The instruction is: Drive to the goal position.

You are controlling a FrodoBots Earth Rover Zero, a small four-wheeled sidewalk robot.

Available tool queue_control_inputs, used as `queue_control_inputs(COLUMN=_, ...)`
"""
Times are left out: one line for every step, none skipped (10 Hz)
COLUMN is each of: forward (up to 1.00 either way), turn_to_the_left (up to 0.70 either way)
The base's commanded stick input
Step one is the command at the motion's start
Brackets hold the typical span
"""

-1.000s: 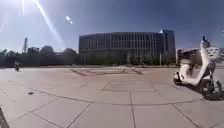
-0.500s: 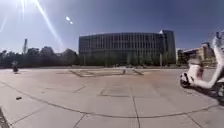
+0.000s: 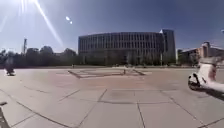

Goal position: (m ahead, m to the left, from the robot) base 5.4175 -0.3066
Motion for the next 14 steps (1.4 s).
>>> queue_control_inputs(forward=0.70, turn_to_the_left=-0.01)
queue_control_inputs(forward=0.70, turn_to_the_left=-0.01)
queue_control_inputs(forward=0.70, turn_to_the_left=-0.01)
queue_control_inputs(forward=0.70, turn_to_the_left=-0.01)
queue_control_inputs(forward=0.70, turn_to_the_left=-0.01)
queue_control_inputs(forward=0.70, turn_to_the_left=-0.01)
queue_control_inputs(forward=0.70, turn_to_the_left=-0.01)
queue_control_inputs(forward=0.70, turn_to_the_left=-0.01)
queue_control_inputs(forward=0.70, turn_to_the_left=-0.01)
queue_control_inputs(forward=0.70, turn_to_the_left=-0.01)
queue_control_inputs(forward=0.70, turn_to_the_left=-0.01)
queue_control_inputs(forward=0.70, turn_to_the_left=-0.01)
queue_control_inputs(forward=0.70, turn_to_the_left=-0.01)
queue_control_inputs(forward=0.70, turn_to_the_left=-0.01)
